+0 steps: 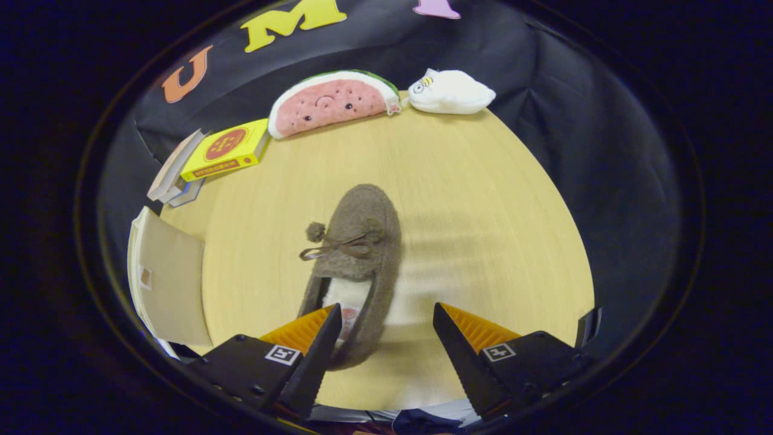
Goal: Open the storage box then place both shoes into the box .Put the left shoe in first, then the right shoe, with the right side of both shoes facing outward in a uniform manner.
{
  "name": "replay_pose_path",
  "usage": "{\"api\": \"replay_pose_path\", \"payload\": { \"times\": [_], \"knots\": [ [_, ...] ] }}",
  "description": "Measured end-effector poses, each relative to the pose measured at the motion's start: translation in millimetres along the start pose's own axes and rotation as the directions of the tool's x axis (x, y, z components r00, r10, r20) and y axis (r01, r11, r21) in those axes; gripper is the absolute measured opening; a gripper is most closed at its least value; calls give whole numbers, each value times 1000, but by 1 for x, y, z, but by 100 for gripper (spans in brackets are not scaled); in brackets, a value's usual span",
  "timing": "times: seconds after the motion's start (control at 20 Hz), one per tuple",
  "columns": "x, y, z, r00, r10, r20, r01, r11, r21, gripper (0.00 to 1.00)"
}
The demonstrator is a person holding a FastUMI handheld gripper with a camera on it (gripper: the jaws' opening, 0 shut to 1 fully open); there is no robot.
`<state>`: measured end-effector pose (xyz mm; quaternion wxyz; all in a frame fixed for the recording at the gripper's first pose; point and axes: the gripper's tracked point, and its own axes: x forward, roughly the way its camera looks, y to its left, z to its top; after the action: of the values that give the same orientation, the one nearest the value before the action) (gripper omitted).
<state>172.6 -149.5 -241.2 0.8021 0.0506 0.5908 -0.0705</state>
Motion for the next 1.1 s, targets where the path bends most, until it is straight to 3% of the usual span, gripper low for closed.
{"api": "replay_pose_path", "payload": {
  "times": [0.1, 0.25, 0.3, 0.4, 0.5, 0.6, 0.65, 0.75, 1.1],
  "knots": [
    [12, 2, -1, 1000, 19, -17, -19, 1000, 0, 93],
    [28, 6, -1, 999, 32, -42, -33, 999, -29, 80],
    [31, 6, -1, 998, 28, -49, -30, 999, -32, 69],
    [37, 12, -2, 997, 53, -59, -54, 998, -15, 68],
    [33, 19, -4, 994, 83, -69, -85, 996, -26, 43],
    [33, 19, -5, 995, 71, -72, -73, 997, -33, 31],
    [33, 18, -7, 995, 63, -75, -65, 998, -25, 31],
    [32, 20, -8, 994, 70, -80, -68, 997, 24, 4],
    [12, 27, -20, 992, 59, -111, -56, 998, 24, 3]
  ]
}}
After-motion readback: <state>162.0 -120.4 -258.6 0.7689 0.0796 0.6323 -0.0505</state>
